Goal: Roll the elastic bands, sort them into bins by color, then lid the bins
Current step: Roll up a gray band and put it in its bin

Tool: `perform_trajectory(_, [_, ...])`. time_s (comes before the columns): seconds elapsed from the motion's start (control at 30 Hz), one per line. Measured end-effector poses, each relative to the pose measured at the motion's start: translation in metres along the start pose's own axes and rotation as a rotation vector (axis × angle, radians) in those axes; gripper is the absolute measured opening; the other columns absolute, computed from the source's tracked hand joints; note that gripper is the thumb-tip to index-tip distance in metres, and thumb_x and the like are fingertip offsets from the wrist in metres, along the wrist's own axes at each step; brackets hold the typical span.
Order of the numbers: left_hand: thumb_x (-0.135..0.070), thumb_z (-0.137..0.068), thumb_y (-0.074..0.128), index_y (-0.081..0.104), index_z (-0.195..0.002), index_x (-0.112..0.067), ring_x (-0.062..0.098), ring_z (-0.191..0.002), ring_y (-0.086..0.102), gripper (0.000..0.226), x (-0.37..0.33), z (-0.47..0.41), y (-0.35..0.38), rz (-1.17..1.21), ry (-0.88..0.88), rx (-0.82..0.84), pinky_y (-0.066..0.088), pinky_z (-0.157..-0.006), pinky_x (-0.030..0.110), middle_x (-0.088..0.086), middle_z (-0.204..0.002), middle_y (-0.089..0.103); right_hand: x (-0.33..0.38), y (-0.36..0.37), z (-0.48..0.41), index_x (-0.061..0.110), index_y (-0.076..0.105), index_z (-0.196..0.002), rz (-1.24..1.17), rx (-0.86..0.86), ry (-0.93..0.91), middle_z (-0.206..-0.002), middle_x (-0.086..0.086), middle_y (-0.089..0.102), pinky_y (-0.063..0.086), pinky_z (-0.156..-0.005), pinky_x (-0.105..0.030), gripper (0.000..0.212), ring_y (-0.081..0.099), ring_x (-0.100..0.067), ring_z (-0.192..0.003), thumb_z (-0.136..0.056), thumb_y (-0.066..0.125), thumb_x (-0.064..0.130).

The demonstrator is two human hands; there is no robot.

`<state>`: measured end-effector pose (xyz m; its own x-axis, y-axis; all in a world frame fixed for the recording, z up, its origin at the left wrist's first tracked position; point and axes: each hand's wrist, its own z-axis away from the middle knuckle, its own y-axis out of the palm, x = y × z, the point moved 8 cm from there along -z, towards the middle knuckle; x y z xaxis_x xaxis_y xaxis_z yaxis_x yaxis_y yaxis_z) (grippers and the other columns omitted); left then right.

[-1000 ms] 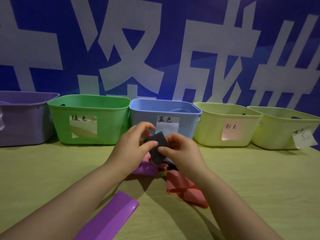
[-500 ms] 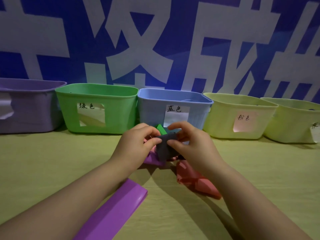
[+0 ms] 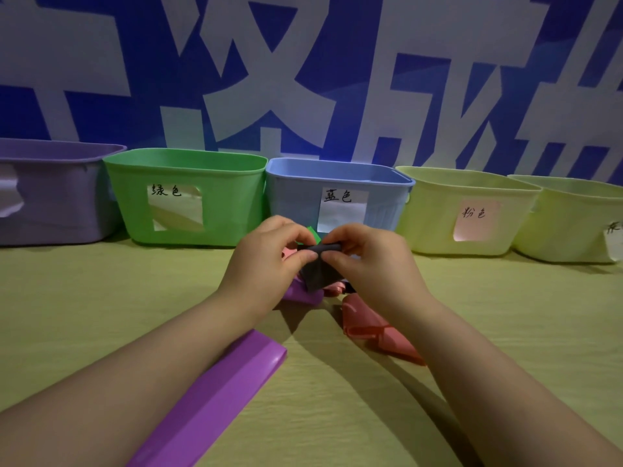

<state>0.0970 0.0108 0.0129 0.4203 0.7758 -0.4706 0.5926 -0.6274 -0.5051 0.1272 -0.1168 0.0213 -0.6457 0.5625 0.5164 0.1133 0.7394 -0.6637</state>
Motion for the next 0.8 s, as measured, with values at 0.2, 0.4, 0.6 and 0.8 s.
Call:
perform_trajectory(0.2, [-0.023, -0.077, 0.055, 0.068, -0.085, -0.010, 0.019, -0.078, 0.054, 0.021, -0.005, 0.004, 0.008, -0.126, 0.068, 0.095, 0.037, -0.067, 0.028, 0.003, -0.081, 0.060, 0.000, 0.000, -0.002, 0.021, 0.072, -0.091, 0.087, 0.023, 0.006, -0.090, 0.003, 0.062, 0.043, -0.077, -0.027, 0.013, 0.056, -0.013, -0.088, -0.080, 0.068, 0.026])
perform_trajectory(0.4, [-0.023, -0.080, 0.052, 0.068, -0.088, -0.010, 0.028, -0.077, 0.056, 0.023, -0.008, 0.004, 0.016, -0.239, 0.128, 0.179, 0.040, -0.065, 0.032, 0.007, -0.080, 0.062, 0.005, 0.003, 0.000, 0.023, 0.069, -0.098, 0.213, 0.132, -0.060, -0.093, 0.006, 0.055, 0.038, -0.074, -0.024, 0.019, 0.048, -0.010, -0.087, -0.080, 0.068, 0.027])
perform_trajectory(0.6, [-0.031, -0.082, 0.045, 0.064, -0.086, -0.009, 0.029, -0.076, 0.053, 0.029, -0.012, 0.008, 0.026, -0.269, 0.191, 0.242, 0.032, -0.065, 0.028, 0.007, -0.080, 0.059, 0.002, 0.003, 0.001, 0.024, 0.071, -0.089, 0.246, 0.173, -0.031, -0.086, 0.002, 0.070, 0.049, -0.076, -0.033, 0.010, 0.060, -0.016, -0.085, -0.079, 0.069, 0.026])
perform_trajectory(0.8, [-0.027, -0.081, 0.065, 0.059, -0.094, -0.014, 0.013, -0.082, 0.047, 0.019, -0.014, 0.009, 0.023, -0.134, 0.144, 0.203, 0.029, -0.062, 0.019, -0.006, -0.088, 0.052, -0.004, 0.005, 0.000, 0.022, 0.072, -0.082, 0.173, 0.232, 0.011, -0.080, -0.001, 0.069, 0.050, -0.073, -0.033, 0.005, 0.060, -0.016, -0.078, -0.080, 0.068, 0.024])
